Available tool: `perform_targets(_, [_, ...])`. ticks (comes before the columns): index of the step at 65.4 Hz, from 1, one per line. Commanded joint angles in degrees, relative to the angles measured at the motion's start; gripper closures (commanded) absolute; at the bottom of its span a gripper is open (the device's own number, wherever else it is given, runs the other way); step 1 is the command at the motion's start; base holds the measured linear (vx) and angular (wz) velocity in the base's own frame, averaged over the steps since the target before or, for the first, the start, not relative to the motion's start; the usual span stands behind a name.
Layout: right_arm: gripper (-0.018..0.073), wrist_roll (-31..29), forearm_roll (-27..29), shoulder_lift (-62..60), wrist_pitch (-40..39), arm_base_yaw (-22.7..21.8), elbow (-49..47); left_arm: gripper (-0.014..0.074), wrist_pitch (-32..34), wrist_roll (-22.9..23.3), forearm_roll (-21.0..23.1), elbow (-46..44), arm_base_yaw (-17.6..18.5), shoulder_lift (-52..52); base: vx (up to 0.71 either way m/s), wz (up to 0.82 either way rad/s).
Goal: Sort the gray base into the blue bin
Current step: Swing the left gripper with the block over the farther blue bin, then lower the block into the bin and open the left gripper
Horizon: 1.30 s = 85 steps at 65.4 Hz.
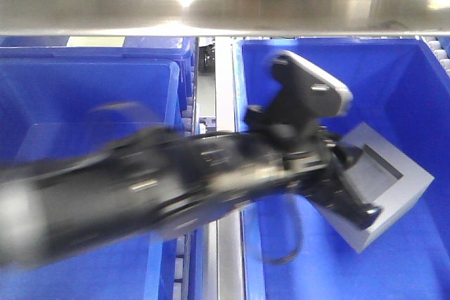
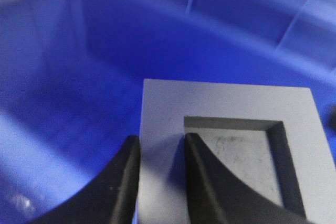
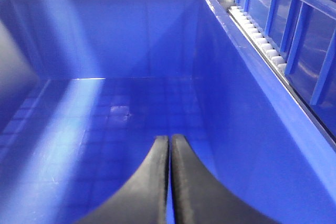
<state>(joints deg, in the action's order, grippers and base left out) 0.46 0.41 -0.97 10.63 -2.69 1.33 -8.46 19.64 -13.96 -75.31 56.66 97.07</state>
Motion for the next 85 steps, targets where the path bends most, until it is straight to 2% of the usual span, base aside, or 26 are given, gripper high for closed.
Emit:
perform_targets(1, [0.0564, -0.5, -0.4, 0.0, -2.2, 0.0, 0.3, 0.0451, 0.3, 0.8, 0.6, -6.8, 0.3, 1.9, 0.0, 0.0])
perform_targets(19, [0.0564, -0.5, -0.4, 0.0, -2.2, 0.0, 0.3, 0.0451, -2.8, 0.8, 1.4, -11.6, 0.3, 11.3, 0.0, 0.0])
perform_targets(28, [0.0564, -0.5, -0.4, 0.0, -2.2, 0.0, 0.3, 0.0449, -2.8, 0.8, 4.2, -11.6, 0.3, 12.9, 0.0, 0.0])
perform_targets(45, [0.0564, -0.5, -0.4, 0.0, -2.2, 0.0, 0.3, 0.0424, -2.8, 0.8, 4.0, -11.6, 0.3, 14.9, 0.0, 0.0])
perform_targets(55, [0.0564, -0.5, -0.4, 0.0, -2.2, 0.0, 0.3, 0.0368, -2.8, 0.8, 4.1, -11.6, 0.3, 16.0, 0.0, 0.0])
perform_targets(73, [0.0564, -0.5, -0.4, 0.0, -2.2, 0.0, 0.3, 0.0209, -3.1, 0.8, 4.1, -11.6, 0.3, 15.8, 0.0, 0.0])
perform_targets(85, [0.0564, -0.5, -0.4, 0.0, -2.2, 0.0, 0.3, 0.021, -4.4, 0.8, 4.1, -11.6, 0.3, 12.0, 0.0, 0.0])
